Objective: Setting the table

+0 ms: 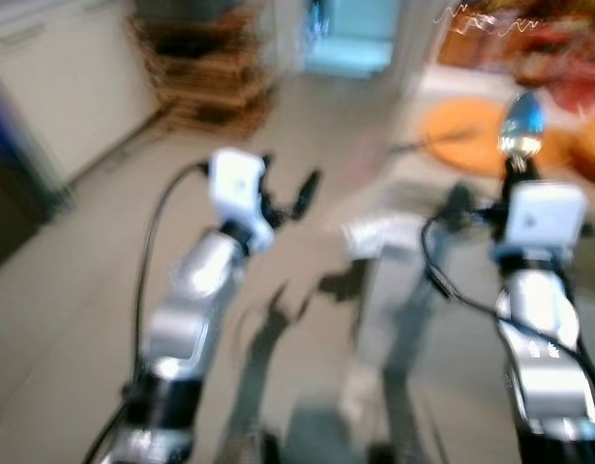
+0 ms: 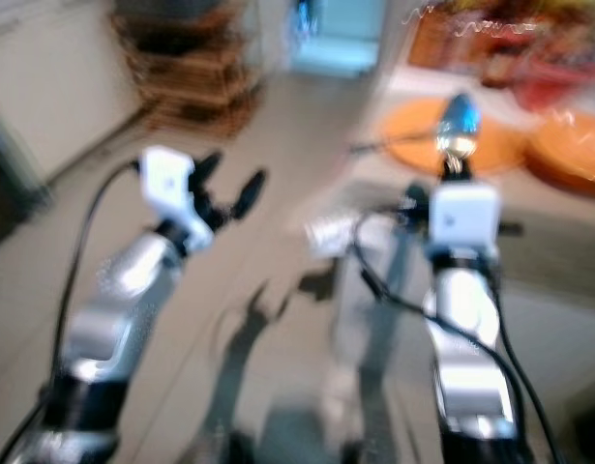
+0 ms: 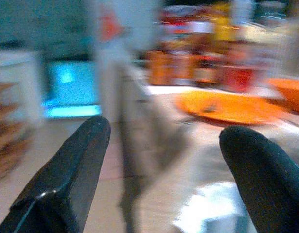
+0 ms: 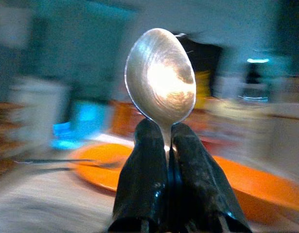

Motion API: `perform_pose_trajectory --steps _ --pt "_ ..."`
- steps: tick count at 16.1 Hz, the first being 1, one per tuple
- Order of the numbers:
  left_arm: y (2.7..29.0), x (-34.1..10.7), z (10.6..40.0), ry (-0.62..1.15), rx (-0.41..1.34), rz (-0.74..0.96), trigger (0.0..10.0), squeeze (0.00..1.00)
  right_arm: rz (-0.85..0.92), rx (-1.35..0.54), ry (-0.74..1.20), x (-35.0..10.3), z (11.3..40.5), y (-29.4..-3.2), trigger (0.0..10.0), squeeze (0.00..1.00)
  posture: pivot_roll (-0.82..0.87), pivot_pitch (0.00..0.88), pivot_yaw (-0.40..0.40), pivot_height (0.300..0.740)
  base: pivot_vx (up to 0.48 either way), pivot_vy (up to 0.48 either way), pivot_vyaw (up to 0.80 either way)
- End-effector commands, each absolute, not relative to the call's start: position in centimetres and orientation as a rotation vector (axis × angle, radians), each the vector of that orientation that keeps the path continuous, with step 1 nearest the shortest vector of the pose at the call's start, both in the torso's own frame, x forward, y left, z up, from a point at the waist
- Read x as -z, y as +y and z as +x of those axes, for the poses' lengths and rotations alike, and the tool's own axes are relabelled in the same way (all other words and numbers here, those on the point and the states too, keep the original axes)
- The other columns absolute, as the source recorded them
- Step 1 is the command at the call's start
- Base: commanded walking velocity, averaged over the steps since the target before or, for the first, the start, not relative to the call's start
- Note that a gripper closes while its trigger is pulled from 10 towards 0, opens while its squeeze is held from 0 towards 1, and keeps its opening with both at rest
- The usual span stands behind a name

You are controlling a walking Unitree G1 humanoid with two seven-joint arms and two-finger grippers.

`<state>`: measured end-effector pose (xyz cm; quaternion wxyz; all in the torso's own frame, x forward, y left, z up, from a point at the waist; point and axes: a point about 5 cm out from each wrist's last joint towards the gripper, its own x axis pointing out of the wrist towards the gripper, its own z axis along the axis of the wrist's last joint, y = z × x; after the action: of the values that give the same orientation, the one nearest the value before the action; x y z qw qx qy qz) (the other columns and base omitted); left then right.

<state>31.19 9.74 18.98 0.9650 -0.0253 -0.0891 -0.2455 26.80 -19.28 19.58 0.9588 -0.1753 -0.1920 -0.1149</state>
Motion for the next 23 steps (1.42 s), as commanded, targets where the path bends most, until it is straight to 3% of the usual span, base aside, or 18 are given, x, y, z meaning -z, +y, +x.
perform_pose_trajectory --steps 1,6,23 --pt "8.9 -19.2 31.1 -0.187 0.53 -0.04 10.0 0.0 -0.364 0.245 -0.385 -19.6 26.8 -19.7 0.0 0.0 -0.07 0.01 0.057 0.74 0.0 0.0 0.0" --pt "8.6 -19.0 31.1 -0.182 0.542 -0.047 10.0 0.0 -0.366 0.234 -0.382 -19.4 26.8 -19.4 0.0 0.0 -0.07 0.002 0.056 0.74 0.0 -0.377 -0.48" --pt "8.1 -18.1 31.5 -0.154 0.474 -0.03 10.0 0.0 -0.385 0.191 -0.333 -18.3 27.2 -19.1 0.0 0.0 -0.07 0.0 0.052 0.74 0.078 -0.424 0.0"
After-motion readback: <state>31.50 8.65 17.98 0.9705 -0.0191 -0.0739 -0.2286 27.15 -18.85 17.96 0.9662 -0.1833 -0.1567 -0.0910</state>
